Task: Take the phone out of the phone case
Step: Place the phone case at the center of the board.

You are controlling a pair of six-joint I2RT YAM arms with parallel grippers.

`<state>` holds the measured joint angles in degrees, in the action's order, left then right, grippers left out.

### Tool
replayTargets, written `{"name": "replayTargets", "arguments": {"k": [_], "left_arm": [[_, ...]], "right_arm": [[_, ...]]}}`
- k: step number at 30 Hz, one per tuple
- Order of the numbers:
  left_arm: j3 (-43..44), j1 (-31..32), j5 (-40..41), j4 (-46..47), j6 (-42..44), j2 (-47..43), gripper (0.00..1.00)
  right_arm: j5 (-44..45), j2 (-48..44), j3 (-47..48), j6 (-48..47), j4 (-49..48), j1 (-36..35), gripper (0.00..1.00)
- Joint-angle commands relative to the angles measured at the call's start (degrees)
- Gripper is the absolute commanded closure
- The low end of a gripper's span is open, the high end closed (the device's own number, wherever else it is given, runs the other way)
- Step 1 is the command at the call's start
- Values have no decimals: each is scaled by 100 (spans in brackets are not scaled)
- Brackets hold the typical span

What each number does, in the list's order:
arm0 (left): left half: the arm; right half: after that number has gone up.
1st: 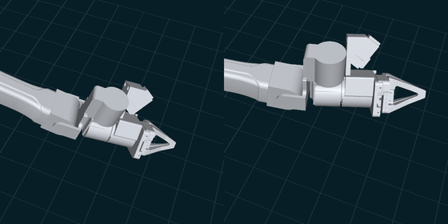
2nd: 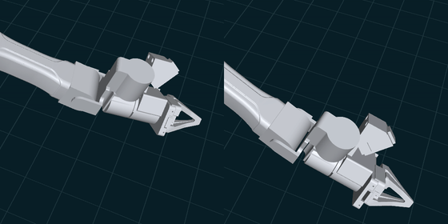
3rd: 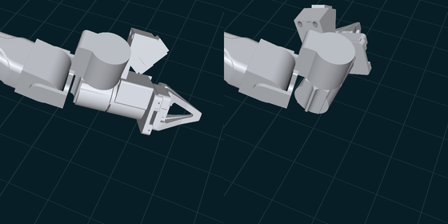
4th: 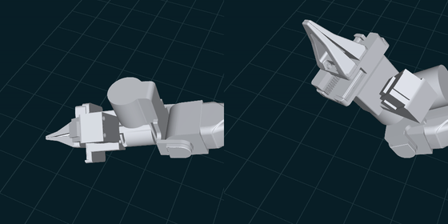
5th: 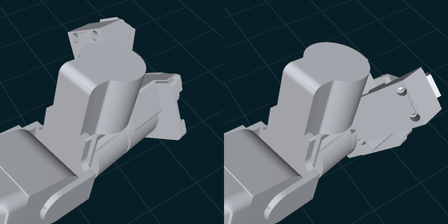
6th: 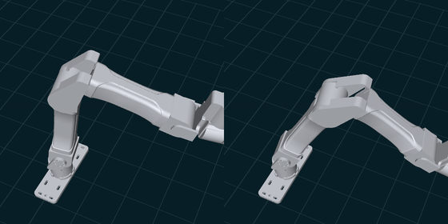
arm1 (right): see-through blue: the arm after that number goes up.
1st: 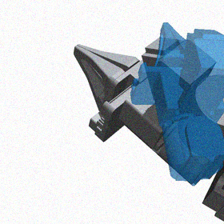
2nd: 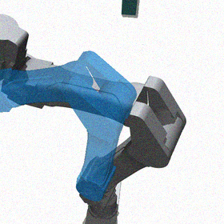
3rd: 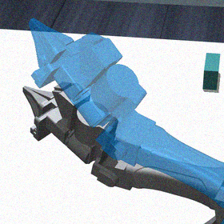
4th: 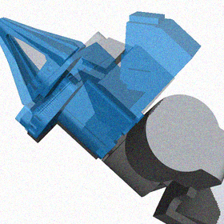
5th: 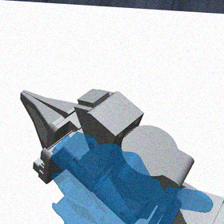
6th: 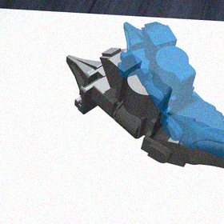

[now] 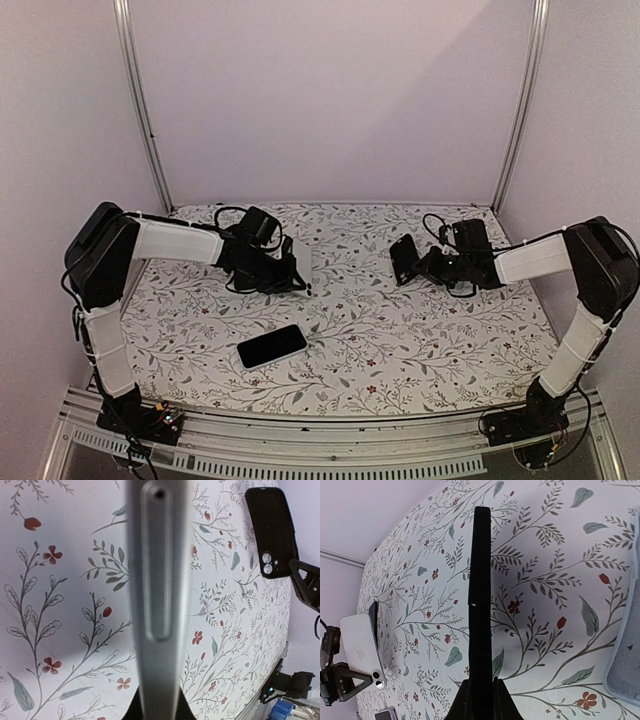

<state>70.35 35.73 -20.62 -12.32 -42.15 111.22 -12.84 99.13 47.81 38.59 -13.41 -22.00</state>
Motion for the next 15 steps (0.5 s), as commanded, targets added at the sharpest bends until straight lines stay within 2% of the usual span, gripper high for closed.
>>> {"name": "replayTargets", "arguments": {"k": [1,9,15], "left_arm": [[241,-4,6,114,194,-194,100],[243,-12,47,74,266,-258,100],[260,-37,198,33,304,-278,100]], "right_arm": [[-337,-355,-502,669,-842,326,100],[-967,-148,-947,1237,-1567,654,99],[-904,-168,-971,1078,-1409,657,73]]}}
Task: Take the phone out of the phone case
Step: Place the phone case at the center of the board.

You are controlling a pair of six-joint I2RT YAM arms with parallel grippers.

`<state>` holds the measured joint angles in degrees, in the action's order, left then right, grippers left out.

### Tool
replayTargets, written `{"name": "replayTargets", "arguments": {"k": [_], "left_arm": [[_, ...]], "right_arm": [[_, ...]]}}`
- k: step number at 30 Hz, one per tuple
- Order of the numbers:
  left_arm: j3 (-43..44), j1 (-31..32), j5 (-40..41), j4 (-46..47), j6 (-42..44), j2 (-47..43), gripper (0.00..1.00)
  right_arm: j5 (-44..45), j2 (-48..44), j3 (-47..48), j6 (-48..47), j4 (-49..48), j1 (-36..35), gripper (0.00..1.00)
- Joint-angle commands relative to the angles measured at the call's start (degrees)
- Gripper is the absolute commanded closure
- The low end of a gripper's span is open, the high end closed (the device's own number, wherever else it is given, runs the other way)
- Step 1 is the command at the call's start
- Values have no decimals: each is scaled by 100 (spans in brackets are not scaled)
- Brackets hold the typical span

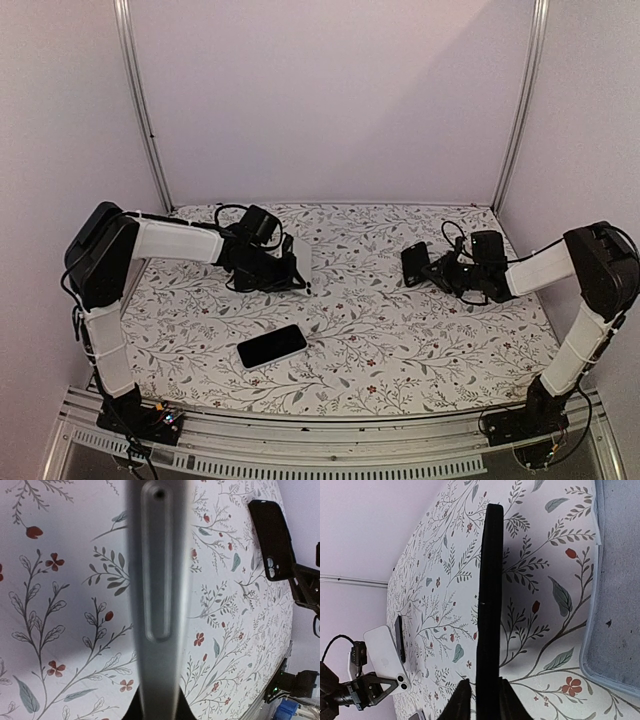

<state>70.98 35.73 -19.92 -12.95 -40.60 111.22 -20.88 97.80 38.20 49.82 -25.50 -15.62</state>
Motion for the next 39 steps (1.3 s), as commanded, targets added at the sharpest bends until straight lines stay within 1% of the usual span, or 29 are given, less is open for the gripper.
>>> {"name": "replayTargets", "arguments": {"k": [1,5,9,13,15,19,22,28,33,37,39], "left_arm": [[197,-46,176,93,142,-284,100],[234,-89,315,4,114,-247,100],[293,-139,478,-115,114,-239,100],[376,-192,687,-271,96,-198,100],[479,-236,767,-426,107,-129,100],[747,-297,997,-803,244,45,100],[811,-352,1044,-954,266,108,100],[698,-493,670,-639,9,215,100],[698,-721,119,-372,-258,439,100],[496,-925,-213,-80,-477,466,100],[377,-1038,-551,178,-596,504,99]], "right_arm": [[-59,-68,18,-100,-111,19,68],[53,-103,144,-329,286,15,48],[216,-107,258,-530,693,16,34],[507,-167,325,-725,1114,17,13],[619,-181,353,-833,1273,22,8],[766,-221,357,-966,1516,12,3],[836,-312,355,-1063,1669,15,1],[804,-593,461,-1307,1861,-4,1],[885,-843,561,-1516,2046,-138,1],[1092,-1105,523,-1714,1934,-289,1],[1136,-1183,549,-1832,1913,-355,1]]}}
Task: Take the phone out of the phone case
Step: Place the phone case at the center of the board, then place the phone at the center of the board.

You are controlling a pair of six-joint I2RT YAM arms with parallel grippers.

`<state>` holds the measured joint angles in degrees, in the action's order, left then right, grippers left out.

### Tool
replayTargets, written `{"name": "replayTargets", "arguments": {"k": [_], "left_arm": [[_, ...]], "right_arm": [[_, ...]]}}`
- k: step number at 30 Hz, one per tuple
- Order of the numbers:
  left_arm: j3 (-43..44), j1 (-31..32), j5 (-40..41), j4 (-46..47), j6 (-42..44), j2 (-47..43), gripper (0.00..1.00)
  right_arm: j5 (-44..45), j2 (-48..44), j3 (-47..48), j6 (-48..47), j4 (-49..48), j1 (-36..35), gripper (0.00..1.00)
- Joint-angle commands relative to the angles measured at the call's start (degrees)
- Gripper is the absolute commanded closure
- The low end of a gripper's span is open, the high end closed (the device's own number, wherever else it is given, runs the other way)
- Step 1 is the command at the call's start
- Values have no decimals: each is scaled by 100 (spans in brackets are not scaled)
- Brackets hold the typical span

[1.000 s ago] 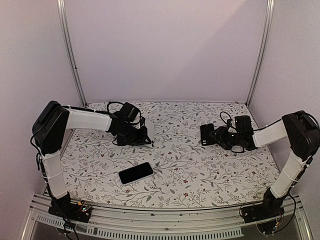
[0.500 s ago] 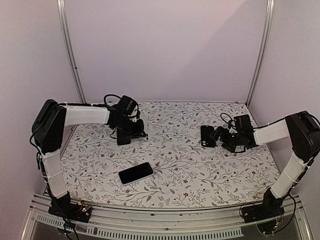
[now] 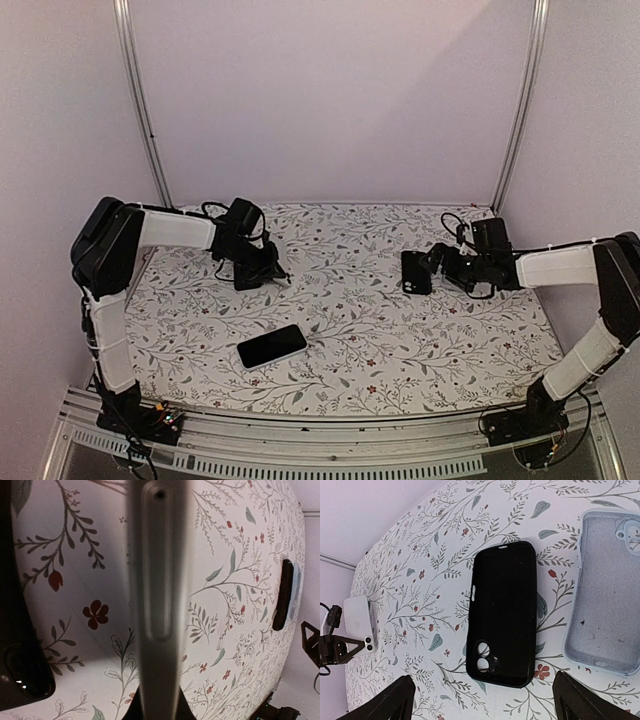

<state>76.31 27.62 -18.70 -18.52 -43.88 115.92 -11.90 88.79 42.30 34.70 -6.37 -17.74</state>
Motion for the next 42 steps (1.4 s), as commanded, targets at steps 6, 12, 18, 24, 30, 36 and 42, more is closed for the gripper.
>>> {"name": "replayTargets", "arguments": {"k": [6,12,18,24,30,36,42], "left_arm": [[-402,-553,-1727,1276,-505,267,94],[-384,-666,-1971,1239,-411,379,82],[-171,-735,-1675,810,-189,334,73],[-262,-759,-1187,542,-64,96,71],[-428,-769,-580,292,152,-299,70],[-585,-593,-168,0,613,-877,60],[-996,-114,133,-250,1052,-1411,41]], "right_arm": [[163,-295,287,-419,-83,-332,1],[125,-142,422,-432,-127,-510,1],[125,9,559,-387,-145,-695,1],[127,158,716,-441,-100,-832,1],[78,391,1004,-635,91,-1017,1],[-18,656,1241,-834,250,-1181,1],[-49,777,1414,-918,364,-1241,1]]}}
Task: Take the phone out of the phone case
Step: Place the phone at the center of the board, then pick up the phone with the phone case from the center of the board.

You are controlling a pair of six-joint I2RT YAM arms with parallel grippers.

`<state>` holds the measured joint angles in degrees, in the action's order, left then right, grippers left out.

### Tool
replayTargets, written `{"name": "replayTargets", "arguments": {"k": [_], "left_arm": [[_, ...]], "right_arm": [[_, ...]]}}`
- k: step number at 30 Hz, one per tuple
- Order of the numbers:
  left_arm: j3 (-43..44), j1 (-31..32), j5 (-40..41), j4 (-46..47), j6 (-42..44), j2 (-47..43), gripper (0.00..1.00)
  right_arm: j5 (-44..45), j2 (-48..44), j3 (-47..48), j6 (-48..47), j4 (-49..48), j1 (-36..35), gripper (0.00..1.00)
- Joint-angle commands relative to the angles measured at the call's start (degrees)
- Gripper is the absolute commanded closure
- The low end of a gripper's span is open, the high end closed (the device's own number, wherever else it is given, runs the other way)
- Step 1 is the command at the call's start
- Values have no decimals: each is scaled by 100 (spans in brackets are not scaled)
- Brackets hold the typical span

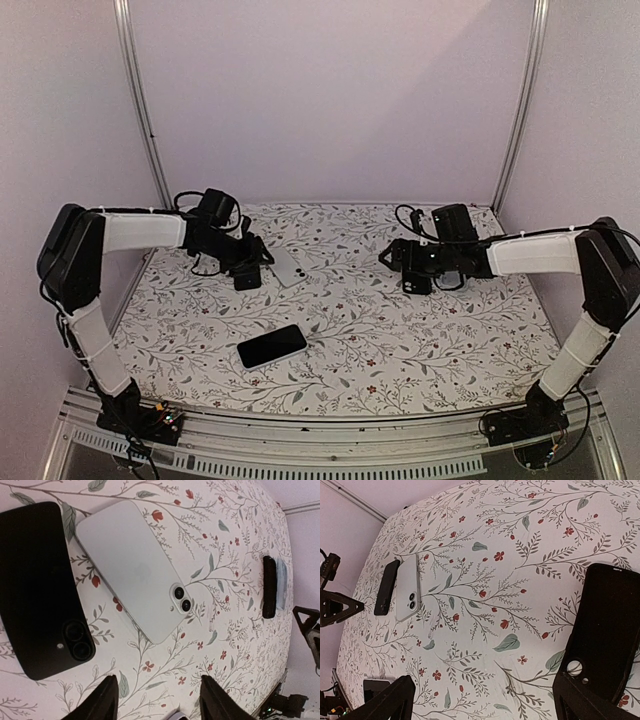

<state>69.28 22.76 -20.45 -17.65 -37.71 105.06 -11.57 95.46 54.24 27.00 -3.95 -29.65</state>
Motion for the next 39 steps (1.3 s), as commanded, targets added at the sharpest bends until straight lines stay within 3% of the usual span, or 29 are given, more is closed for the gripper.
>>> {"name": "replayTargets", "arguments": {"k": [1,7,13,23,35,39], "left_arm": [[-380,463,351,-351,504,-411,37],[-824,993,607,-610,855,-872,14],[-1311,1490,907,-939,1217,-1336,1],[-2091,2332,1307,-963,1248,-1660,1],[-2320,2382,1997,-679,1037,-1787,1],[-2367,2382,1654,-596,1120,-1769,1]], "right_arm": [[-74,108,234,-171,130,-56,1],[-110,72,258,-186,146,-72,1],[-170,-61,204,-211,170,-88,1],[-56,-468,4,-184,190,-245,1],[93,-815,-318,-3,148,-467,1],[120,-886,-373,11,154,-486,1]]}}
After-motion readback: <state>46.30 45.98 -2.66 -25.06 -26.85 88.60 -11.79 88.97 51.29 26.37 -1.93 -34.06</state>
